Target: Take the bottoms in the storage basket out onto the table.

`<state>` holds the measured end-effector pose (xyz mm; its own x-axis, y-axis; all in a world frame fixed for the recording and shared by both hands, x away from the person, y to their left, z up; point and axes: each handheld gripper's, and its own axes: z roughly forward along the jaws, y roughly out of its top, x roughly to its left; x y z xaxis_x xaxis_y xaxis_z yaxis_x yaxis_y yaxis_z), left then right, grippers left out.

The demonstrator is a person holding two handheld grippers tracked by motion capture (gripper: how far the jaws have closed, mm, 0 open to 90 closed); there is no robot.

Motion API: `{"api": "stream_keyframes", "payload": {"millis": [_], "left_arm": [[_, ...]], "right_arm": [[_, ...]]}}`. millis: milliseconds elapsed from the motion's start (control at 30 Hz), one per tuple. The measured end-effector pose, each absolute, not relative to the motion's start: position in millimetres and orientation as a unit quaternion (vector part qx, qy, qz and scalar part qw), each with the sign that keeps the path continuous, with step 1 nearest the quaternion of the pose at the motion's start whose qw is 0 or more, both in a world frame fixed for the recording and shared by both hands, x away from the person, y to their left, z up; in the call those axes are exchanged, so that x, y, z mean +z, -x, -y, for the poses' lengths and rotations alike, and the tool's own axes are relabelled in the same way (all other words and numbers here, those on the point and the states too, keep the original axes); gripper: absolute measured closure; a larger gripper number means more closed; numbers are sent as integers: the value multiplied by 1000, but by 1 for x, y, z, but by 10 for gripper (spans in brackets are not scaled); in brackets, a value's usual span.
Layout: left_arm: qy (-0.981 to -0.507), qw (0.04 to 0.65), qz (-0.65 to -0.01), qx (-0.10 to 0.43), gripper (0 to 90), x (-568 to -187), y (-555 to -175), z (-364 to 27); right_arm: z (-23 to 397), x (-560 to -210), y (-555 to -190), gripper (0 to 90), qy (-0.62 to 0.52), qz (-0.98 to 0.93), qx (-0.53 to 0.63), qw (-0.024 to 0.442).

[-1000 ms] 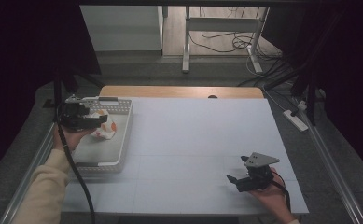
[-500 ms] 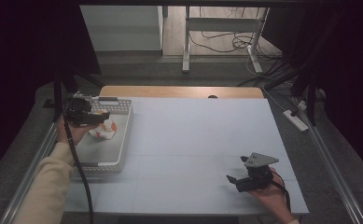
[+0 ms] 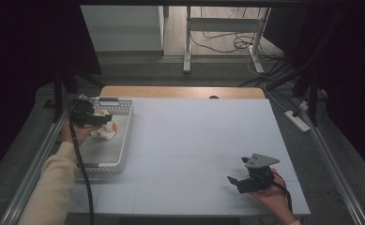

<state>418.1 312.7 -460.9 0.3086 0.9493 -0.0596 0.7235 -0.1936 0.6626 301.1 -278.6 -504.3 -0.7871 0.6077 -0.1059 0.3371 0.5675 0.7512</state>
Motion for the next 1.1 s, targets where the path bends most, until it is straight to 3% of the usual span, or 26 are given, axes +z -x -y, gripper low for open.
{"api": "stream_keyframes", "payload": {"millis": [1100], "left_arm": [[-757, 251, -581, 162, 135, -497, -439, -317]], "right_arm": [[278, -506, -301, 88, -272, -872, 367, 178]]}}
